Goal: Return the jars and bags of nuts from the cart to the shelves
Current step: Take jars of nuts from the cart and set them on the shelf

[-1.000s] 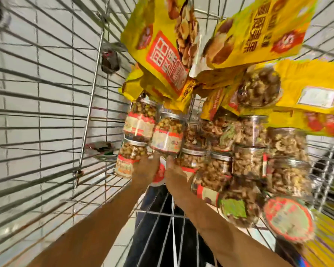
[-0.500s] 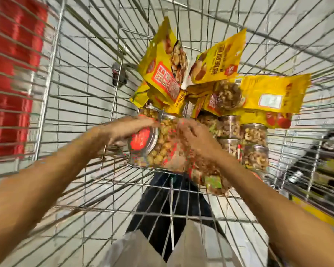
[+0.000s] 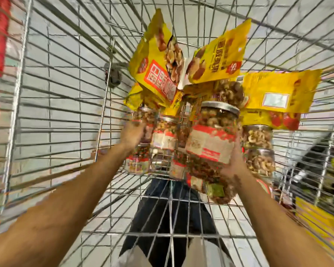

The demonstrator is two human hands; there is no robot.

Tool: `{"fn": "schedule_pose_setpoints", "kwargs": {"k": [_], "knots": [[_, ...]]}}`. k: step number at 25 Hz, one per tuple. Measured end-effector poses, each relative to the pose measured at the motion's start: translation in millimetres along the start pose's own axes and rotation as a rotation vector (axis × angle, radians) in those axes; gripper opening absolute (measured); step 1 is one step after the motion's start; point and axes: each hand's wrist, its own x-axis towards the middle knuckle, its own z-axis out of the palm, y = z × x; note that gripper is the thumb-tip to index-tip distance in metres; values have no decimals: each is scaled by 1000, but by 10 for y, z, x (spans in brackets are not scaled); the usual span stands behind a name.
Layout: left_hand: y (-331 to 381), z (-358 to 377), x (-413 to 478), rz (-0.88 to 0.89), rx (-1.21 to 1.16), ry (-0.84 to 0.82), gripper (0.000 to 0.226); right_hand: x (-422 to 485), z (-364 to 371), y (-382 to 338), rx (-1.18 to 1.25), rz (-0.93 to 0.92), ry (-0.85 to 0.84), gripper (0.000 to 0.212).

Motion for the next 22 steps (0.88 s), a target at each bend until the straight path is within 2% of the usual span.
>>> {"fn": "schedule_pose_setpoints", "kwargs": {"k": [2,4,7,11,15,17,19,22], "knots": [[-329,217,113,-49,211,72,41,75,-185,31,8,31,-33,70],[-469,508,194,-57,164,36,43,176,-365,70,-2,65,-48,82],[-482,969,431,-18,56,-7,53,324,-535,92,-7,98,-71,79],[-547,1244,833,9,250,176,105,417,-705,107,48,132,-52,81],[-563,1446,1026,-14,382,366,118,453,-743,128,99,138,-100,74],[-599,1353,1221,-5,272,303,113,464,-739,123,129,155,-108,75],[-641,1183,1420,-39,106,87,117,471,-724,106,123,163,-102,73],[-689,1066,1519,-48,22,-2,113,516,-728,62,74,156,-116,73]]}}
